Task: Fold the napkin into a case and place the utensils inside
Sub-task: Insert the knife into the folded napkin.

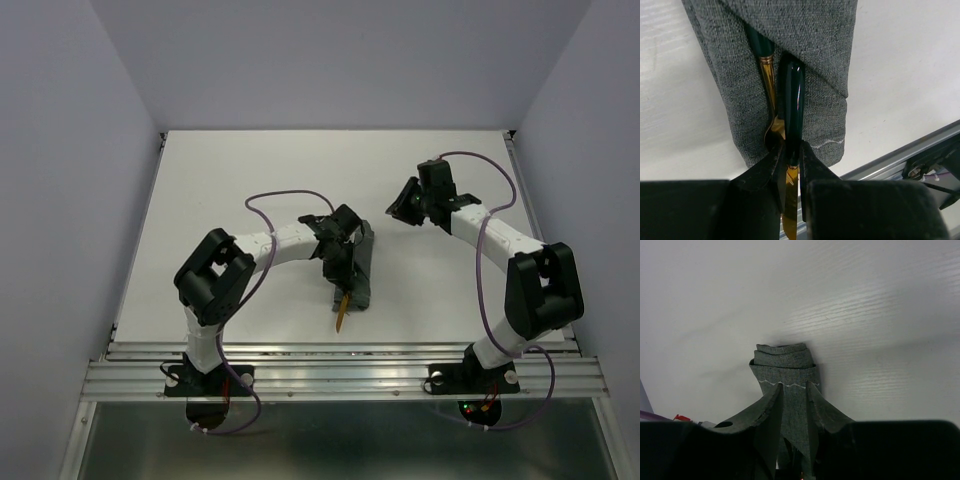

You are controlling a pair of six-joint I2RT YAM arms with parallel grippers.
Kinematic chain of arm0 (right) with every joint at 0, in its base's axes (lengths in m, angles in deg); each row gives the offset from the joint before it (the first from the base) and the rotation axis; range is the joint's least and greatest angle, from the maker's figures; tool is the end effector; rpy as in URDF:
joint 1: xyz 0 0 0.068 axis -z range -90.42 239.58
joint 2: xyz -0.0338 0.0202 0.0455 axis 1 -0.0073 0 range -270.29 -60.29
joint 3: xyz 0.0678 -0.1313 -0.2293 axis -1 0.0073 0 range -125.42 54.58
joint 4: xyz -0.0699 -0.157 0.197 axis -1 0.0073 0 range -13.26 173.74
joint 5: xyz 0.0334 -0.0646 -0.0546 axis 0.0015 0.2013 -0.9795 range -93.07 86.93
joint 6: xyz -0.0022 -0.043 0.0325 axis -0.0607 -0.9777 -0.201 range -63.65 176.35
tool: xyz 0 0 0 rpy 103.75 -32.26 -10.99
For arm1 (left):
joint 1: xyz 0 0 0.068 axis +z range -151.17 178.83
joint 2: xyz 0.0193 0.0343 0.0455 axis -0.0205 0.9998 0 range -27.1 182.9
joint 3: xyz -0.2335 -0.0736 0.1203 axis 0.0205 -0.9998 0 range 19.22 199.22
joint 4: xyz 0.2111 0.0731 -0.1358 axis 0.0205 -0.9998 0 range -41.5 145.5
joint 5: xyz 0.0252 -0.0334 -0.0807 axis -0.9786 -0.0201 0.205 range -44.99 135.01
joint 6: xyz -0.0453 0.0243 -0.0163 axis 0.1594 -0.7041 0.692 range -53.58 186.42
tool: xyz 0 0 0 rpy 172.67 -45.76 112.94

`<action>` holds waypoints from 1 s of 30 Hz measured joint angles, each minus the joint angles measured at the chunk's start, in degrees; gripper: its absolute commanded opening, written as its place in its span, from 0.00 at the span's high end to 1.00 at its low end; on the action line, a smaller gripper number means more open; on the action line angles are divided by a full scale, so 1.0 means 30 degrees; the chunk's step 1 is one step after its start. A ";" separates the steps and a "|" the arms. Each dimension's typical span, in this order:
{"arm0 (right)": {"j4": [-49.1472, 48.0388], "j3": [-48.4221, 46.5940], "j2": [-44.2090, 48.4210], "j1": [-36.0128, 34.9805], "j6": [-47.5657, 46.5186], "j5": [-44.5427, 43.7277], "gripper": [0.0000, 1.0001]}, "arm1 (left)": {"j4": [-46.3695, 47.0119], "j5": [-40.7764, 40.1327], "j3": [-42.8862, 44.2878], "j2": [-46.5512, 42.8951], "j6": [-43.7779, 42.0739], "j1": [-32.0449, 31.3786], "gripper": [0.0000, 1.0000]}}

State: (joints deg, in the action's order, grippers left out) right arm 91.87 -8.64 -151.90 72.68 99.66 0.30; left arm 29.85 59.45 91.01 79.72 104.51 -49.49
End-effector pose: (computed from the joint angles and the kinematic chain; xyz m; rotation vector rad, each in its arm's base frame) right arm 0.3351 0.1041 0.2383 0.5197 2.3484 0.5792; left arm 0.2491 -0.2931 0.1800 0.3465 2.8180 -0.7702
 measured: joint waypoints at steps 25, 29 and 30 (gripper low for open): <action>-0.0080 -0.5399 -0.8167 0.0007 -0.1974 0.2790 0.68 | -0.0036 -0.0175 0.1821 0.1377 0.0335 0.0015 1.00; -0.0437 -0.5887 -0.9194 0.0007 -0.1989 0.3905 0.68 | -0.0044 -0.0175 0.1829 0.1377 0.0401 0.0022 1.00; -0.0692 -0.5894 -0.9311 0.0007 -0.1974 0.4328 0.69 | -0.0036 -0.0168 0.1829 0.1377 0.0423 0.0036 1.00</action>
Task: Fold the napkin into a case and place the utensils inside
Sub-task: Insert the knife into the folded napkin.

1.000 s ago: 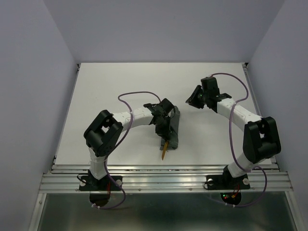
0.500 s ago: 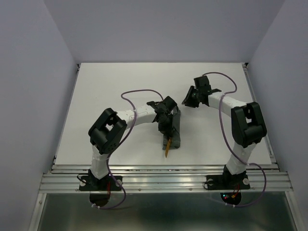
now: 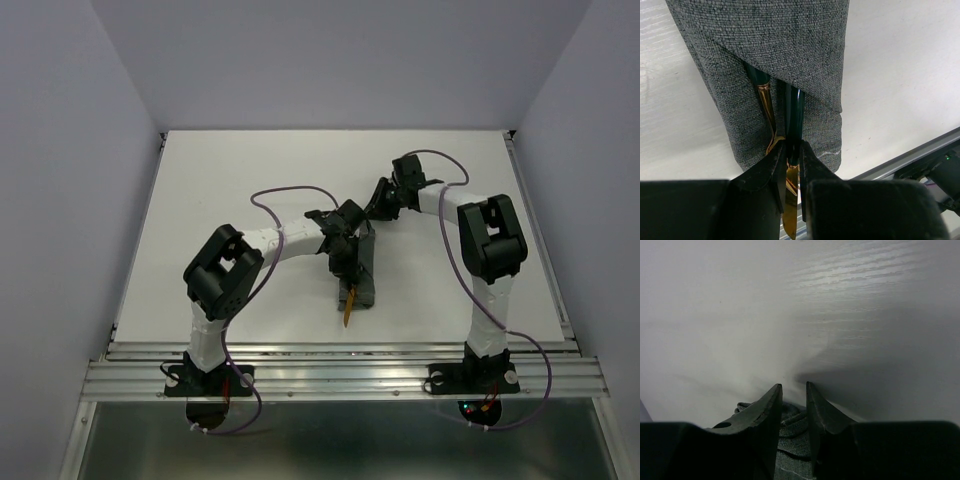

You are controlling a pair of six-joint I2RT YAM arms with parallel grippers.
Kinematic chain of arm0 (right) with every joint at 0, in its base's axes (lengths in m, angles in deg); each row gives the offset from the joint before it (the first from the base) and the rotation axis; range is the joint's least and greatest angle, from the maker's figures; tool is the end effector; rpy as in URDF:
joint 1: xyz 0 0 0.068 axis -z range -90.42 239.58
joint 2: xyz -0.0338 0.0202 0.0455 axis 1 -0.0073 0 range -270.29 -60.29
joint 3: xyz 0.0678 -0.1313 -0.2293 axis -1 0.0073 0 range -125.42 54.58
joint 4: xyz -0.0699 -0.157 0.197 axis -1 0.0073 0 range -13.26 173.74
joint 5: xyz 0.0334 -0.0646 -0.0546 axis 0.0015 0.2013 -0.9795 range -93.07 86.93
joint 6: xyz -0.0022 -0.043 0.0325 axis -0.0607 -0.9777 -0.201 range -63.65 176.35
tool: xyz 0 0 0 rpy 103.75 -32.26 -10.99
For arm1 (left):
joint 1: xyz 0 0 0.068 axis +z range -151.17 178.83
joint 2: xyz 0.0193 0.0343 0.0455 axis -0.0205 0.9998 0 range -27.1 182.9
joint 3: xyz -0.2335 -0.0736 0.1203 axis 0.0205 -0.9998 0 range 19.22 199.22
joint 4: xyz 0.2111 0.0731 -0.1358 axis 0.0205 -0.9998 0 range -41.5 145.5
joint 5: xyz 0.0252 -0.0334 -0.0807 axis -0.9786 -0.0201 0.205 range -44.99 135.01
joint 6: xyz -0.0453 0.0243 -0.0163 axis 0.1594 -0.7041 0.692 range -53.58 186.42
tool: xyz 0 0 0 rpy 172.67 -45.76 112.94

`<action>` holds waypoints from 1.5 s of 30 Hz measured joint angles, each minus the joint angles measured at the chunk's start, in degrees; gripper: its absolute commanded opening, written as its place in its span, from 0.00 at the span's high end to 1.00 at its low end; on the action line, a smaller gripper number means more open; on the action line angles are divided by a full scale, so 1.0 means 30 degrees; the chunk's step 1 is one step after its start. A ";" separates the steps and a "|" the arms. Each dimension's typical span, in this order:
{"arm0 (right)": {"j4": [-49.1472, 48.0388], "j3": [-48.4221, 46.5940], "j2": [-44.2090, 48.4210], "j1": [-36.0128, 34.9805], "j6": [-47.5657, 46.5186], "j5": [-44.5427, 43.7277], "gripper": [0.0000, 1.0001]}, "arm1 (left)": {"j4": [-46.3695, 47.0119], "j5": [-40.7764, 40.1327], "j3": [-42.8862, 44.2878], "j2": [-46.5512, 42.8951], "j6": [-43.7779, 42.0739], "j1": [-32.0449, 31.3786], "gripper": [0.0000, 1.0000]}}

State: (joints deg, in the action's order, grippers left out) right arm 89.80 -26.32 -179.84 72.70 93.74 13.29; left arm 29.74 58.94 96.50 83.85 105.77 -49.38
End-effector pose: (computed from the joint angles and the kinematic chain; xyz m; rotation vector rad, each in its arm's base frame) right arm 0.4239 0.1392 0.1521 0.3319 2.5576 0.7374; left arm 0.2647 -0.3090 0.1806 0.3112 2.8018 -0.7812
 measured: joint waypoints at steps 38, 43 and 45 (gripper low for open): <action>-0.6076 0.8072 0.3891 0.0029 0.3133 0.2047 0.73 | 0.0342 0.0270 0.0117 0.0000 0.1508 0.0270 1.00; -0.6091 0.8269 0.4058 0.0029 0.3206 0.2047 0.73 | 0.0357 0.0277 0.0117 0.0000 0.1545 0.0270 0.96; -0.6091 0.8349 0.4131 0.0029 0.3206 0.2040 0.73 | 0.0335 0.0277 0.0124 0.0000 0.1486 0.0262 0.91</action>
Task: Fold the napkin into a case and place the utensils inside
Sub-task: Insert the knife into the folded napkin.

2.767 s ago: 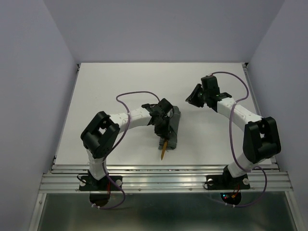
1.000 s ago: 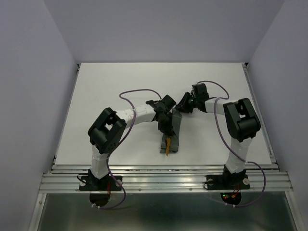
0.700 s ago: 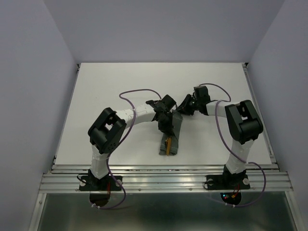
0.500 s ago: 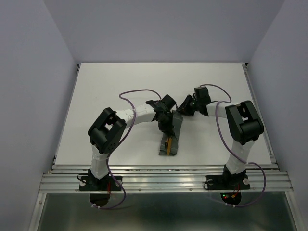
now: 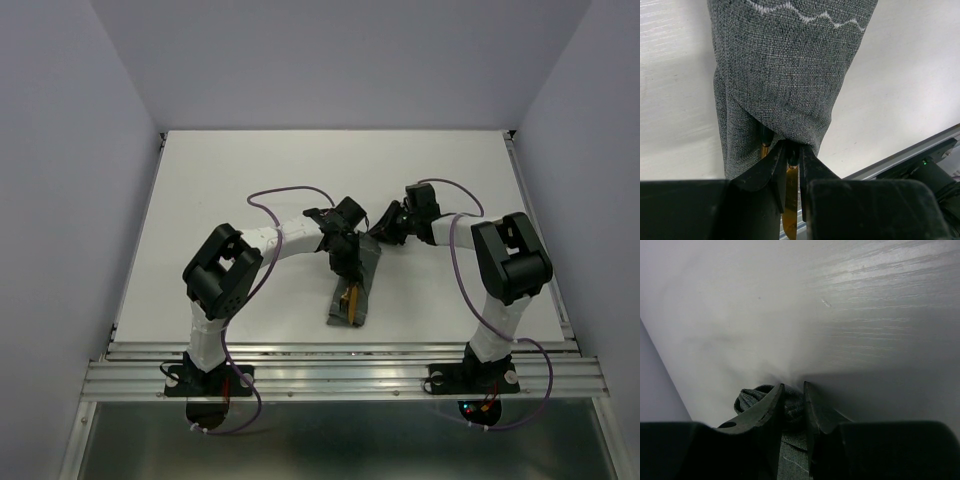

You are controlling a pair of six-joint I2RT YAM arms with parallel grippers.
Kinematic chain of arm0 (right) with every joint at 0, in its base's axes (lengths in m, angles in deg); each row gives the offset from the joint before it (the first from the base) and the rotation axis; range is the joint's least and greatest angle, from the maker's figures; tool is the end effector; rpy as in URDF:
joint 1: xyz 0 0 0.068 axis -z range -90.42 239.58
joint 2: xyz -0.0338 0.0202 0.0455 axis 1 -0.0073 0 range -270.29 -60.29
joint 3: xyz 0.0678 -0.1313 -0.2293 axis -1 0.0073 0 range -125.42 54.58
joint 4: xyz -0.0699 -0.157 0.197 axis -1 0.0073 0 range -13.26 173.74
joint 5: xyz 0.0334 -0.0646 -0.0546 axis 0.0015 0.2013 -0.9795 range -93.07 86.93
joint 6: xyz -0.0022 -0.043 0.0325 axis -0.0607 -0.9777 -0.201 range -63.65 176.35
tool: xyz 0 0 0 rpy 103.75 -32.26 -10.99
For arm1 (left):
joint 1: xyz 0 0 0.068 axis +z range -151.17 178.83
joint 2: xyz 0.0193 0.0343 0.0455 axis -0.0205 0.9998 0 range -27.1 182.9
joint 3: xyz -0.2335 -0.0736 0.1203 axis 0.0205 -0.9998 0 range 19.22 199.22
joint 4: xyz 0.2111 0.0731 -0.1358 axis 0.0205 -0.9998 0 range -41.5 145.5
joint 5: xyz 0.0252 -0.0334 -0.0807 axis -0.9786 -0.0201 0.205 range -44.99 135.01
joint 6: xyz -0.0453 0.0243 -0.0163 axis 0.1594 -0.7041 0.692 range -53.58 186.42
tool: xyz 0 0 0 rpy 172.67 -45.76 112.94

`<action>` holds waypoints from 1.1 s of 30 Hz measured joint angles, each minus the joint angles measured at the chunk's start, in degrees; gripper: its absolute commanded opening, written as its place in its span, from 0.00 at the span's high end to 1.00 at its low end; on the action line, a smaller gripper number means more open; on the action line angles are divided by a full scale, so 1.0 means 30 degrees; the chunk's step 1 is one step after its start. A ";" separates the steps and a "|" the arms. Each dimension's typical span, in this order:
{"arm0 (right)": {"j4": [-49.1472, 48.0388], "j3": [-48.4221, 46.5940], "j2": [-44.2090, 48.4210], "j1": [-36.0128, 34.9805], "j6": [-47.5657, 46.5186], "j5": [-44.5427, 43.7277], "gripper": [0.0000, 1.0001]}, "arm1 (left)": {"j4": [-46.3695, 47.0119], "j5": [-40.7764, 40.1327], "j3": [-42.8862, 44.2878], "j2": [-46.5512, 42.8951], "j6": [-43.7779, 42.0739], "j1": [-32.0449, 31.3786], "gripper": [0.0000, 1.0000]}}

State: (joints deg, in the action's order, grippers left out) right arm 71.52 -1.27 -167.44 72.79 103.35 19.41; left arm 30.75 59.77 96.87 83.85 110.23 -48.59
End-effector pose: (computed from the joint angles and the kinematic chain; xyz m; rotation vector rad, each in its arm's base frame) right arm 0.3522 0.1206 0.1351 0.4618 2.4869 0.9626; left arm 0.2704 -0.3076 0.1836 0.1928 2.8095 -0.8307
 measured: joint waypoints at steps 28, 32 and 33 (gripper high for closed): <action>0.0015 0.0066 0.0073 0.0000 0.0284 0.0160 0.73 | -0.1705 -0.1530 -0.0007 -0.1195 -0.1020 -0.1064 0.60; 0.0015 0.0066 0.0073 0.0000 0.0284 0.0168 0.73 | -0.2113 -0.1931 -0.0022 -0.1195 -0.1137 -0.1508 0.59; 0.0015 0.0066 0.0073 0.0000 0.0284 0.0168 0.73 | -0.2135 -0.2011 -0.0051 -0.1195 -0.1158 -0.1596 0.59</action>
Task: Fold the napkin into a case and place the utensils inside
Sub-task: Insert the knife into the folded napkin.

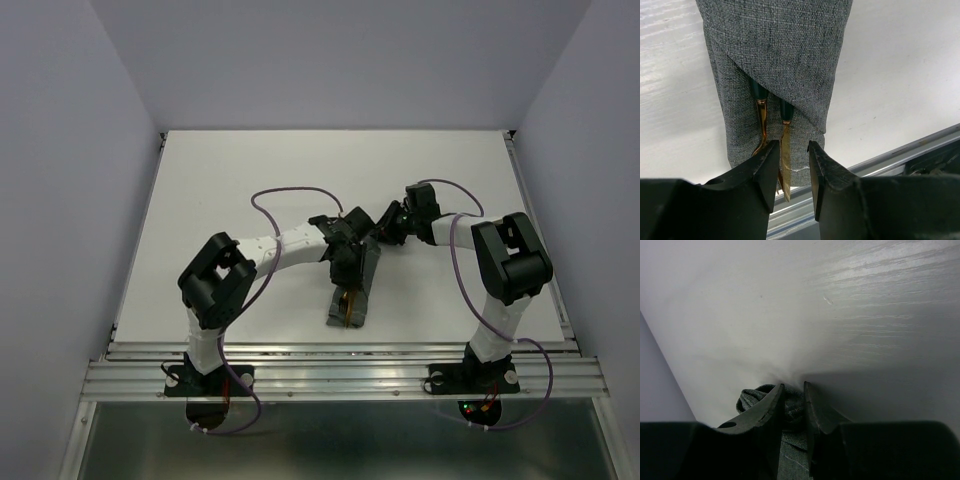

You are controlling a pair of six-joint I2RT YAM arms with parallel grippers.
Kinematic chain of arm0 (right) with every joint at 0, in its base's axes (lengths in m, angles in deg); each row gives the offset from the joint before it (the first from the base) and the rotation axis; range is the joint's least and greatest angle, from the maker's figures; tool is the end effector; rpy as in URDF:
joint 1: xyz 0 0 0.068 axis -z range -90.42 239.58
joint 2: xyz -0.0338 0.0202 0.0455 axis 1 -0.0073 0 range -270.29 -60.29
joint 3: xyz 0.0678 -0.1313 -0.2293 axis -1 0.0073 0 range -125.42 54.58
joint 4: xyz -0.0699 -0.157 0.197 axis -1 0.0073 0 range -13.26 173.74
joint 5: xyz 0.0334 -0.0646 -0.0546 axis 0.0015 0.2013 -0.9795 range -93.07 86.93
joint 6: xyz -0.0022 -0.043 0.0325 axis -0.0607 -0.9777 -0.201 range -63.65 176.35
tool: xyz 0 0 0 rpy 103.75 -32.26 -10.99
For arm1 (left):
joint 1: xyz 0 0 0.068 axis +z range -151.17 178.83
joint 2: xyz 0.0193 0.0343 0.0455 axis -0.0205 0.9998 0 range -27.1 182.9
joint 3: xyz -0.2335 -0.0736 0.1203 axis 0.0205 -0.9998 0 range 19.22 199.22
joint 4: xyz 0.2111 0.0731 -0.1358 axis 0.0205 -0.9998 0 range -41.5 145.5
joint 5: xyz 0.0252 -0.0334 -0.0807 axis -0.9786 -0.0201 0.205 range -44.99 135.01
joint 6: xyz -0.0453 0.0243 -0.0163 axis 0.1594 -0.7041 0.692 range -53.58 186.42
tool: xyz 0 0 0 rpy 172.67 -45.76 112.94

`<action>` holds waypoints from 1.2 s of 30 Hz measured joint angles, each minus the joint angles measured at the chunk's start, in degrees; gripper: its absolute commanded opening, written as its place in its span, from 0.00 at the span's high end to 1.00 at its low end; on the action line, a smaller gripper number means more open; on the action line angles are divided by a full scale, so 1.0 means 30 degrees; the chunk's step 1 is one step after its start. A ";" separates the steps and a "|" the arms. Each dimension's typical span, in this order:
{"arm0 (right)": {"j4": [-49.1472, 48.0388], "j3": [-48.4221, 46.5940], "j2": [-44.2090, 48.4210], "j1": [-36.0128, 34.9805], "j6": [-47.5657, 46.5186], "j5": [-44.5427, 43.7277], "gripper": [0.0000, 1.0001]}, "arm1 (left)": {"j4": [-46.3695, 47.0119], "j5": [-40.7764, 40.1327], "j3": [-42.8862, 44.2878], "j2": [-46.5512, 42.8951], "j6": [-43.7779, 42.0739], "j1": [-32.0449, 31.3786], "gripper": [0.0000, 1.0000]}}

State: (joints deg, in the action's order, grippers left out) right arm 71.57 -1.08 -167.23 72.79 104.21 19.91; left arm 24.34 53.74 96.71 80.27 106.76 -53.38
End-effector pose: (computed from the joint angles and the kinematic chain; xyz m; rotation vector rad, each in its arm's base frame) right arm 0.3512 0.1206 0.1355 0.4771 2.4895 0.9783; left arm 0.2372 -0.3147 0.1998 0.3471 2.8019 -0.6757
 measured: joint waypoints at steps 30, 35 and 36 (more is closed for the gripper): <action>0.0066 -0.0036 0.0000 -0.0029 0.0000 0.0000 0.73 | 0.0452 0.0379 -0.1348 -0.0357 -0.0240 -0.0350 1.00; 0.0066 -0.0036 0.0000 -0.0029 0.0000 0.0000 0.73 | 0.0590 0.0379 -0.1457 -0.0423 -0.0226 -0.0342 1.00; 0.0073 -0.0036 0.0000 -0.0029 0.0000 0.0000 0.73 | 0.0627 0.0386 -0.1486 -0.0430 -0.0211 -0.0328 1.00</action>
State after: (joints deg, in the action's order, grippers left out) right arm 71.79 -1.18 -167.23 72.70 104.21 19.91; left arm 26.22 54.90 92.26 78.98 106.12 -54.36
